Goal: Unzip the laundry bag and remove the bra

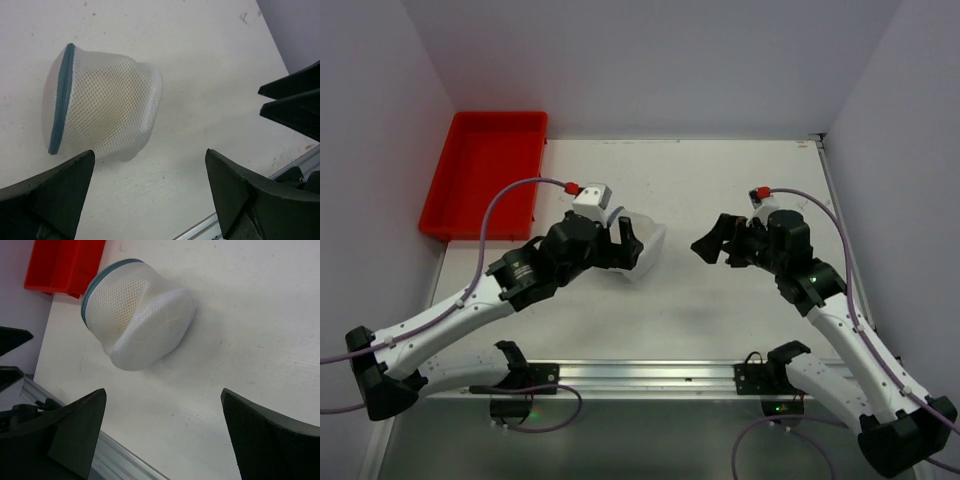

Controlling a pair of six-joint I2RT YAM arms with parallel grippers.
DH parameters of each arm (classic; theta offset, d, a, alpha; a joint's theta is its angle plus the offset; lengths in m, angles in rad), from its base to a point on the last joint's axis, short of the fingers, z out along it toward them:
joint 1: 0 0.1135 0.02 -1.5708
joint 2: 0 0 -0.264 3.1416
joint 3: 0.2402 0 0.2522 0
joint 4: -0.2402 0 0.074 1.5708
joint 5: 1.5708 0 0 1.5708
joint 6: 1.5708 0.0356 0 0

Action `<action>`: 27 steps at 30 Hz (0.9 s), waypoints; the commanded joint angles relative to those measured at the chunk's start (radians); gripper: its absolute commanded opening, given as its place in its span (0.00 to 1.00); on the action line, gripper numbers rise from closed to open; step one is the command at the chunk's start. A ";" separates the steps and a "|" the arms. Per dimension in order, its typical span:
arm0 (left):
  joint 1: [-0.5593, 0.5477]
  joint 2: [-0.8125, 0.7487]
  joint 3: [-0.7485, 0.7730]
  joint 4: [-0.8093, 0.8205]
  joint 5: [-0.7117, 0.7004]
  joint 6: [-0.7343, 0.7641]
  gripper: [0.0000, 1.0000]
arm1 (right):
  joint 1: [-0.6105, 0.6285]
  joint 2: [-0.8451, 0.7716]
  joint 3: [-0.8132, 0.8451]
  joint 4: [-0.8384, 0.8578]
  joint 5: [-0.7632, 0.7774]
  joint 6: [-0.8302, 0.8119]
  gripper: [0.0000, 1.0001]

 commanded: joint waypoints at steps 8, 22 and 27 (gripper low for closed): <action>0.192 0.018 -0.135 0.125 0.007 0.041 0.89 | 0.151 0.096 0.017 0.090 0.059 0.118 0.99; 0.306 0.387 0.018 0.264 0.060 0.293 0.28 | 0.154 -0.050 -0.091 0.072 0.082 0.100 0.99; 0.306 0.400 0.174 0.098 -0.173 0.454 0.00 | 0.156 -0.056 -0.098 0.082 0.099 0.086 0.99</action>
